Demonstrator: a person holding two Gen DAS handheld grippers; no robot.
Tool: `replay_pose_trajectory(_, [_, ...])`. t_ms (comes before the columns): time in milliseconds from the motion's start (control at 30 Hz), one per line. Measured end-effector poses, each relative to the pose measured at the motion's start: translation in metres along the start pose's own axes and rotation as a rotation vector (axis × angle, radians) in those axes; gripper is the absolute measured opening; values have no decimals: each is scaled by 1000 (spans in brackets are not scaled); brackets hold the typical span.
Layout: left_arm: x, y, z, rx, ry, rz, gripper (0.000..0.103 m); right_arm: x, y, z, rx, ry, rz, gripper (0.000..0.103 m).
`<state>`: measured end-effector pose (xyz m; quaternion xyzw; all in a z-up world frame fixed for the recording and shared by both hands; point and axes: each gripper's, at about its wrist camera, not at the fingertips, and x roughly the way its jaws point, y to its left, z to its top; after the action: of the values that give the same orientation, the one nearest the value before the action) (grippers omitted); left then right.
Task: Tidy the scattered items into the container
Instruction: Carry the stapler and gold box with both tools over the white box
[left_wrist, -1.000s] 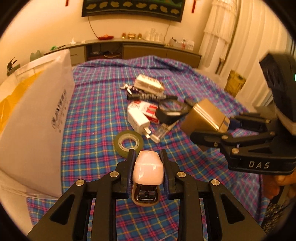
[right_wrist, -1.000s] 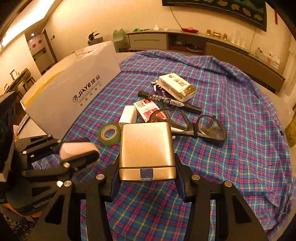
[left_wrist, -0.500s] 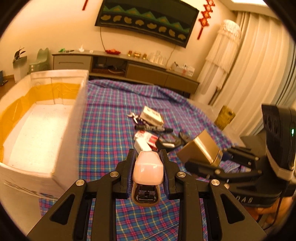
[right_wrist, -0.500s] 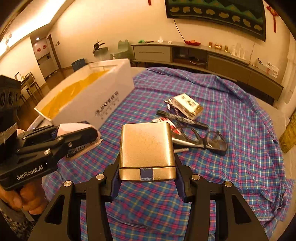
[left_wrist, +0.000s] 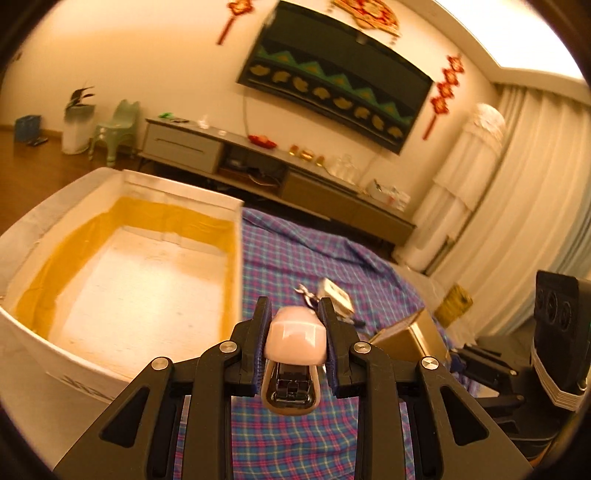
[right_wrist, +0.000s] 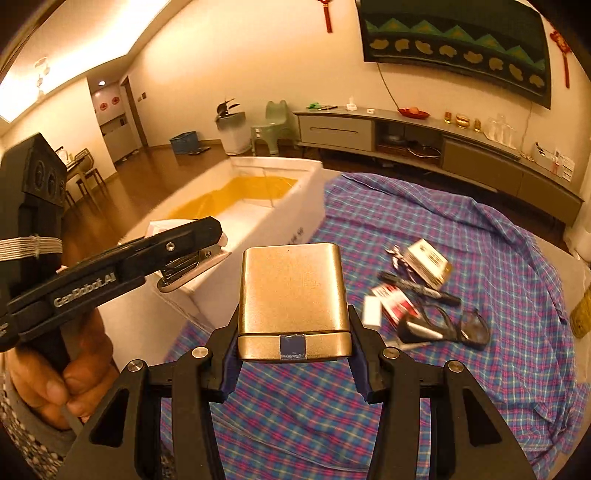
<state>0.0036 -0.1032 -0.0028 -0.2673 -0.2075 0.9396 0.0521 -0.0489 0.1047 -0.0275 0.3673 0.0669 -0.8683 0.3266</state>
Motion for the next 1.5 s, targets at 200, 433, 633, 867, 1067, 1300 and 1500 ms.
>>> replay_pose_trajectory(200, [-5, 25, 11, -71, -29, 25, 27, 11, 22, 19, -16, 0, 27, 50])
replay_pose_trajectory(433, [-7, 51, 26, -139, -50, 41, 26, 30, 44, 42, -48, 14, 48, 50])
replay_pose_trajectory(633, [0, 64, 46, -150, -45, 78, 26, 51, 51, 61, -51, 30, 71, 50])
replay_pose_trajectory(867, [14, 90, 66, -186, -11, 133, 26, 72, 60, 84, -66, 41, 87, 50])
replay_pose_trajectory(1067, [35, 99, 97, -178, 1, 185, 26, 99, 65, 102, -93, 69, 81, 50])
replay_pose_trajectory(1300, [75, 128, 103, -227, 74, 226, 27, 143, 78, 125, -163, 119, 43, 50])
replay_pose_trajectory(1500, [101, 164, 103, -333, 124, 220, 27, 179, 84, 138, -217, 161, 9, 50])
